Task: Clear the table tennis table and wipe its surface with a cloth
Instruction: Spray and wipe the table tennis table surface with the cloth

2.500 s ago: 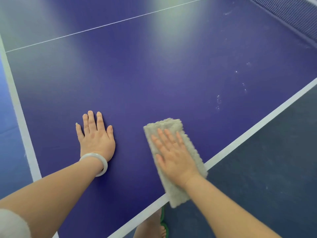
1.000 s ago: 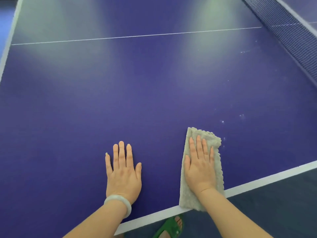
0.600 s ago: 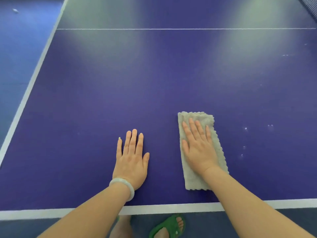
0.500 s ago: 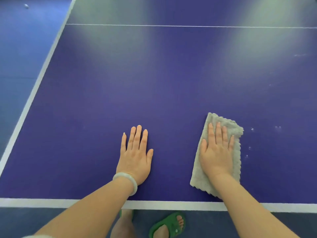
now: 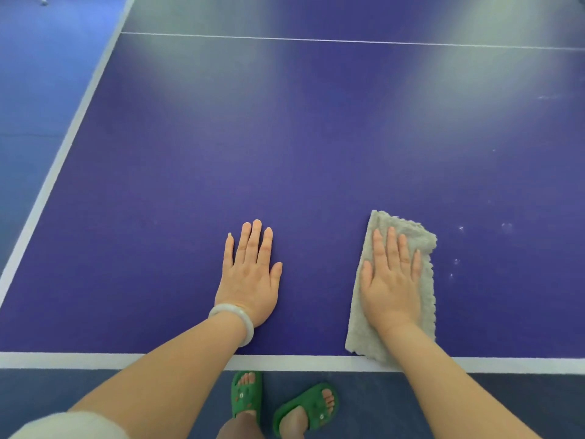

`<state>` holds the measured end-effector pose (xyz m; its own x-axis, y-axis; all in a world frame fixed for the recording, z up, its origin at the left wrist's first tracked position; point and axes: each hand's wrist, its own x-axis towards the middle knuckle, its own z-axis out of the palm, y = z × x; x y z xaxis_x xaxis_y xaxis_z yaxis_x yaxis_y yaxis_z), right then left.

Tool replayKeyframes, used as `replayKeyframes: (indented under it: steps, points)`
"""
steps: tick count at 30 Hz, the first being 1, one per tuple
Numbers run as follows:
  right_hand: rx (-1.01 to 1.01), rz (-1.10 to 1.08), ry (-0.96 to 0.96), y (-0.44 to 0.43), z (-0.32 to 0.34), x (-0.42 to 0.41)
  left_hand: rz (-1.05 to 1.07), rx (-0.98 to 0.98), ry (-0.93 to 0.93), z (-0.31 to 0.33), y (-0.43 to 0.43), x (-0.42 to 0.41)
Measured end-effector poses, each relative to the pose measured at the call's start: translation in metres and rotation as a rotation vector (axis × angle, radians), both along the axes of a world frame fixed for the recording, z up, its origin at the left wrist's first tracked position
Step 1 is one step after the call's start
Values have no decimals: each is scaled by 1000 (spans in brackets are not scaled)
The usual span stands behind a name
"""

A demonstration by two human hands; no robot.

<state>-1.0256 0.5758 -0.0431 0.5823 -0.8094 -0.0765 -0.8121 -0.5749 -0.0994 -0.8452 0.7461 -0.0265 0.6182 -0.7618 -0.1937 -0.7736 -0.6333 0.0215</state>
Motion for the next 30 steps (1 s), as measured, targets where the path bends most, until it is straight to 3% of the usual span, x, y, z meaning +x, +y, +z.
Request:
replayKeyframes:
  steps: [3, 7, 10, 16, 27, 30]
  points:
    - [-29, -124, 4, 39, 3, 12, 6, -5, 5, 1, 0, 0]
    - [6, 164, -29, 80, 7, 36, -5, -1, 27, 5, -1, 0]
    - [32, 299, -5, 65, 10, 11, -10, -12, 20, 5, -1, 0]
    - [23, -52, 61, 29, 11, -60, -19, -55, -4, -2, 2, 1]
    - [18, -39, 29, 30, 11, -57, -72, -226, 89, 4, -42, -40]
    - [33, 48, -6, 18, 9, -62, 62, -186, 181, 15, -96, -80]
